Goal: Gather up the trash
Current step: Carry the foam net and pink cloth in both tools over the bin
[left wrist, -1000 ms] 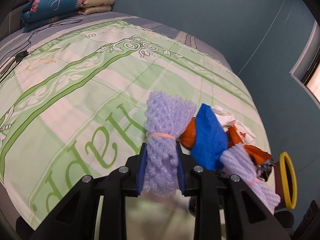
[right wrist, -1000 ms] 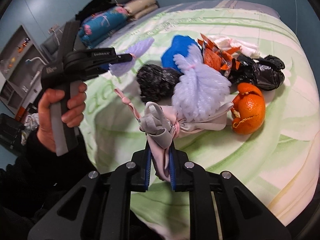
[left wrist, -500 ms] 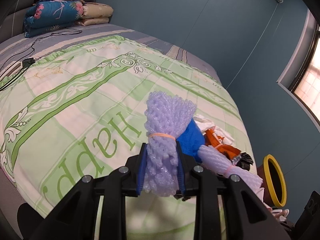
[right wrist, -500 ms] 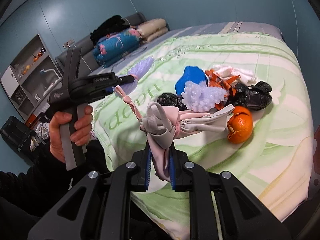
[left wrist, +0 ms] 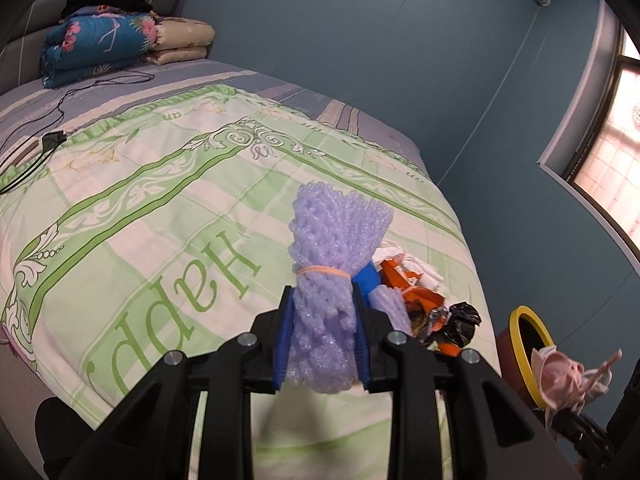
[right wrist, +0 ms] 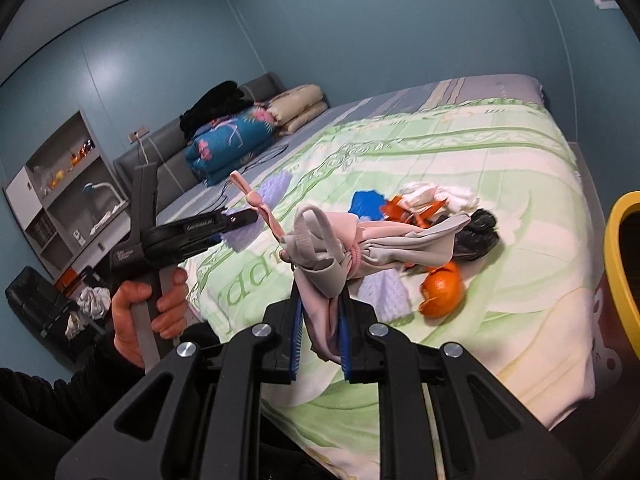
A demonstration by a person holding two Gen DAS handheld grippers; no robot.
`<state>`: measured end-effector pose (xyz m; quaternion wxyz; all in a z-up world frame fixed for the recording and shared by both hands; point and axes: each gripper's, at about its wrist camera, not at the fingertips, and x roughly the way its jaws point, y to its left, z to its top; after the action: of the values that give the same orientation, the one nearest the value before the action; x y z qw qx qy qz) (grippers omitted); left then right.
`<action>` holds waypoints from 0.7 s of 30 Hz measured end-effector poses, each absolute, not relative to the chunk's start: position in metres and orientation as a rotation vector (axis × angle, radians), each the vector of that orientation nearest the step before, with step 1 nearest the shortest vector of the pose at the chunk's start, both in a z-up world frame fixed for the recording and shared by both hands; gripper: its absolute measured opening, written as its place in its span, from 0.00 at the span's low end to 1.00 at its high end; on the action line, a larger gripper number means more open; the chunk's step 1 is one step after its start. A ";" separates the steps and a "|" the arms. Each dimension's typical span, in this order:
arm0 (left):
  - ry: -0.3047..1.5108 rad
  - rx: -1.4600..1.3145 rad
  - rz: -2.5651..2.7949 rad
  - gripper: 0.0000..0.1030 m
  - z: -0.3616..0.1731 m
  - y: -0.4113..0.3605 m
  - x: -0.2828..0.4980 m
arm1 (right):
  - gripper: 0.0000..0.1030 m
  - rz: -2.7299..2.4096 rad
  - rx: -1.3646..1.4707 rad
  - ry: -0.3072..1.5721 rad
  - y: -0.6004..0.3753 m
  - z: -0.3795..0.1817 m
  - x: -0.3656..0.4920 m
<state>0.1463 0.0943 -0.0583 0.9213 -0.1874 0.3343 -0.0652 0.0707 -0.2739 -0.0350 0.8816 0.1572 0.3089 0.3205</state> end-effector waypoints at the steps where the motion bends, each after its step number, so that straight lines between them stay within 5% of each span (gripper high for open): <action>1: 0.684 -0.382 -0.139 0.24 -0.057 0.092 0.145 | 0.14 0.662 0.331 0.640 -0.276 -0.034 0.071; 21: 0.642 -0.262 -0.313 0.24 -0.018 0.015 0.130 | 0.14 0.508 0.367 0.548 -0.334 -0.010 0.067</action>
<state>0.1297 0.0149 -0.0183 0.9286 -0.1278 0.3131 -0.1529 0.0675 -0.3338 -0.0095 0.9146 0.1782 0.2664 0.2465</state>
